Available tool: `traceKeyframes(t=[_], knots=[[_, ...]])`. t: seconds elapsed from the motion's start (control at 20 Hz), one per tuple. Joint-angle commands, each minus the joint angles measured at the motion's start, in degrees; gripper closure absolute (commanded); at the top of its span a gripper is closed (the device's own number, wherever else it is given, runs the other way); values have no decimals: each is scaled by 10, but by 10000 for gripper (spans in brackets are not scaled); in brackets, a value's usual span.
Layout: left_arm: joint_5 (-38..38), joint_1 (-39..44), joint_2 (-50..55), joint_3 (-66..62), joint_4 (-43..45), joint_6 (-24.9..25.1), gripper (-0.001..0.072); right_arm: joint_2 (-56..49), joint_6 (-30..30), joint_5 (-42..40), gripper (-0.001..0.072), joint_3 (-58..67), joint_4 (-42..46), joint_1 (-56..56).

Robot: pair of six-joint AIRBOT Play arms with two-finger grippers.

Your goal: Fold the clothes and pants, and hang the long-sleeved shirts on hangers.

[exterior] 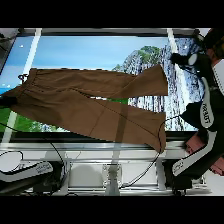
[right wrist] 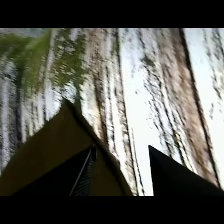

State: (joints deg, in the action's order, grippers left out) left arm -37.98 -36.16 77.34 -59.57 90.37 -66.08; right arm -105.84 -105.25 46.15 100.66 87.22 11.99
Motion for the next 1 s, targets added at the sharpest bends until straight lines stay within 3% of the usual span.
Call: traceKeyframes(t=[0.0, 0.1, 0.2, 0.4, 0.5, 0.65, 0.95], knots=[[0, 0, 0, 0, 0, 0, 665, -1, 49, 250, 275, 18, -55, 63], [0, 0, 0, 0, 0, 0, 665, -6, 118, 355, 274, 15, -150, 86], [0, 0, 0, 0, -3, 0, 665, -8, 141, 381, 264, 7, -200, 90], [0, 0, 0, 0, -60, 0, 665, -8, 143, 355, 264, -37, -203, 80], [0, 0, 1, 0, -80, 0, 665, -8, 180, 319, 265, -61, -211, 71], [0, 0, 1, 0, -87, 0, 665, -11, 190, 251, 264, -76, -214, 55], [0, 0, 1, 0, -86, 0, 665, -46, 190, 201, 266, -76, -212, 28]])
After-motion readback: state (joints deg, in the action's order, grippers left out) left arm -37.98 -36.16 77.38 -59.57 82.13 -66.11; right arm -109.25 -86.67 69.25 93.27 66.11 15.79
